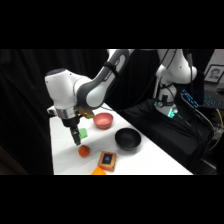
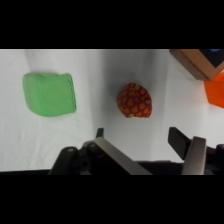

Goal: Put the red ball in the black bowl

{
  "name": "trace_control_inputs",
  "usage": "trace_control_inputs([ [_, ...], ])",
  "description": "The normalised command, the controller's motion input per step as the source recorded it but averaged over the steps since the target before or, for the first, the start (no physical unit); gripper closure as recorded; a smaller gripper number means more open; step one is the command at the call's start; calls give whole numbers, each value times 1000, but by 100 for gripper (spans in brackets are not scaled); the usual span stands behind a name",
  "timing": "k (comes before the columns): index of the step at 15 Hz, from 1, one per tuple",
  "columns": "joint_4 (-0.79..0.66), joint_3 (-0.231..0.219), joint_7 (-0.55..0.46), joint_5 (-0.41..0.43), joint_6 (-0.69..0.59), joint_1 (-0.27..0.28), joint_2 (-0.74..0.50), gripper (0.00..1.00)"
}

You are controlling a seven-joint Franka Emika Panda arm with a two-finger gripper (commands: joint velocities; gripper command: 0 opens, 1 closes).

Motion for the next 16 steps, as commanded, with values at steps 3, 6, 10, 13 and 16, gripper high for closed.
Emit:
trace_control_inputs([
  [3, 262, -13, -9, 91, 54, 13, 236, 0],
  [6, 241, -11, 0, 95, 55, 15, 212, 0],
  [10, 232, 4, -10, 112, 51, 7, 180, 0],
  [13, 224, 11, -10, 121, 58, 5, 175, 0],
  [16, 217, 22, -17, 132, 51, -1, 168, 0],
])
